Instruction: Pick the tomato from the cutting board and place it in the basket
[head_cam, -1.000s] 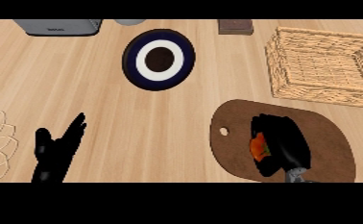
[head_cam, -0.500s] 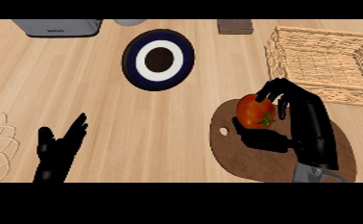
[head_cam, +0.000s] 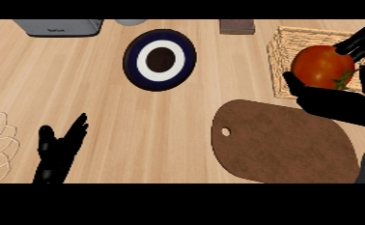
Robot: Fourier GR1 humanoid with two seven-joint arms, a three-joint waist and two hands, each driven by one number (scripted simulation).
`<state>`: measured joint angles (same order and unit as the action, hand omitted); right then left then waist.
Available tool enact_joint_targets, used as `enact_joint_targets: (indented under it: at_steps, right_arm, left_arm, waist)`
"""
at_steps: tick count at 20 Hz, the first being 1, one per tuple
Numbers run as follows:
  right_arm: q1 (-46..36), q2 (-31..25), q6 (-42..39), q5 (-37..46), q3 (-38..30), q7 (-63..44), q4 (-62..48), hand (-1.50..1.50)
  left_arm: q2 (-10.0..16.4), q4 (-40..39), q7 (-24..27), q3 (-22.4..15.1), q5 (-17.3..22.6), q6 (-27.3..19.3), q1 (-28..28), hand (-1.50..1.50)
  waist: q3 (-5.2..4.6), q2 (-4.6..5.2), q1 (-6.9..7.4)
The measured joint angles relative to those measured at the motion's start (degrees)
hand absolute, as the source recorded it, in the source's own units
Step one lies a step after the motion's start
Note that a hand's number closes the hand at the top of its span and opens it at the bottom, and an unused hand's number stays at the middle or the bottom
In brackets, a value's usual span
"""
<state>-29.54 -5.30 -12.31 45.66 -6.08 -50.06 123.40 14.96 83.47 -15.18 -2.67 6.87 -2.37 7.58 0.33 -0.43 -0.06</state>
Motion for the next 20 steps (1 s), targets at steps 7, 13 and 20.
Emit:
enact_joint_targets:
  at_steps: [7, 13, 20]
  right_arm:
    - [-10.69, -8.76, -2.56, -6.57, -11.53, -0.99, -10.65, 1.5]
    - [-13.87, -15.3, -1.15, -8.32, -15.8, 5.46, -23.56, 1.5]
    - [-14.91, -19.37, 3.87, -9.5, -18.09, 16.66, -39.11, 1.5]
  left_arm:
    - [-0.48, 0.02, 1.83, 0.35, -0.54, 0.75, 0.41, 0.0]
    - [-1.18, 0.64, 1.02, 0.22, -1.59, 0.18, 0.24, 0.0]
    - [-1.5, -0.21, 0.28, 0.83, -1.68, 1.05, -0.63, 0.0]
  waist:
    - [0.1, 0.08, 0.36]
    - [0.0, 0.3, 0.65]
    - [0.1, 0.33, 0.8]
